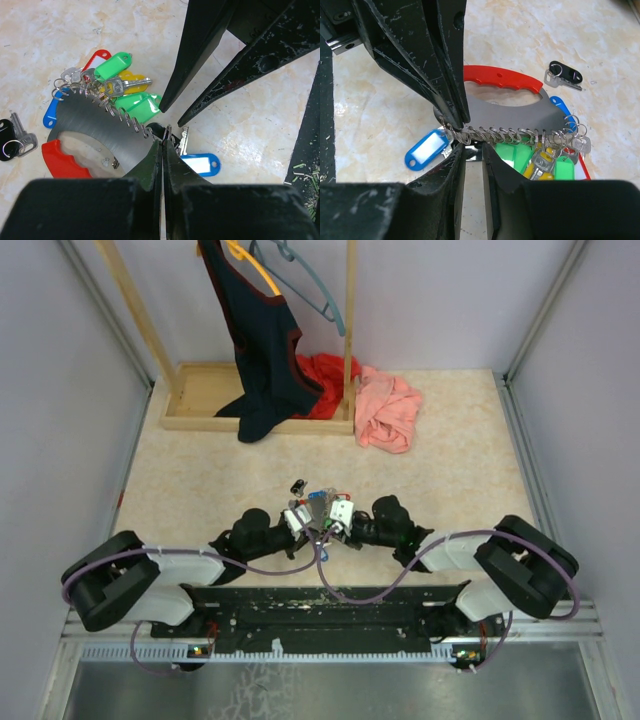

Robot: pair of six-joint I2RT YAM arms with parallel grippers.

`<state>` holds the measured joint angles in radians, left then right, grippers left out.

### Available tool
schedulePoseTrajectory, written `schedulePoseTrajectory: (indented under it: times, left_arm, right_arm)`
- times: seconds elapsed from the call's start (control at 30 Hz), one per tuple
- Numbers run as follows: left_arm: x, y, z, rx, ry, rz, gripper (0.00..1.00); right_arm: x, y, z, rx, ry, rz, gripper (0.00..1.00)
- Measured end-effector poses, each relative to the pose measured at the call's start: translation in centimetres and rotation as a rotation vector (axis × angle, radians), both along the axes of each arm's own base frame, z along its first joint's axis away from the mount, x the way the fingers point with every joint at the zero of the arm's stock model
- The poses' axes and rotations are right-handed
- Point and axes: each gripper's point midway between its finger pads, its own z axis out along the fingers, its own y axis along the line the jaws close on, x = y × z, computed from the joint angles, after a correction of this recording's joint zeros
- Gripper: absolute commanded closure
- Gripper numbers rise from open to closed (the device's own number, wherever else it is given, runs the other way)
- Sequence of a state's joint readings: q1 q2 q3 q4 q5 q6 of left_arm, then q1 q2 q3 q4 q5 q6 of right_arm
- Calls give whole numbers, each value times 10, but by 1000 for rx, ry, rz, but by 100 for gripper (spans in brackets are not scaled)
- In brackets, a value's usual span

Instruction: Put the keys on the keyring

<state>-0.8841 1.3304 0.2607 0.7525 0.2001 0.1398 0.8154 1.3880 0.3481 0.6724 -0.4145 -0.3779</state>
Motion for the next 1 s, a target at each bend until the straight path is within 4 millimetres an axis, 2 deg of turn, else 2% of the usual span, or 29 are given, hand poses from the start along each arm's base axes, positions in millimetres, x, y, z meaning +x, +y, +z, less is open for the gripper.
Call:
schedulePoseTrajectory:
  times: [0.33,0.63,1.0]
  left_arm:
    - [0,-2,1,-20,17,10,99]
    - [2,-4,2,-37,28,25,99]
    - [4,-4,6,-71,60,66,99]
  right_arm:
    - [0,4,-10,1,24,9,83]
    - [4,9,3,53,7,0,90]
    - [5,10,1,50,5,-3,90]
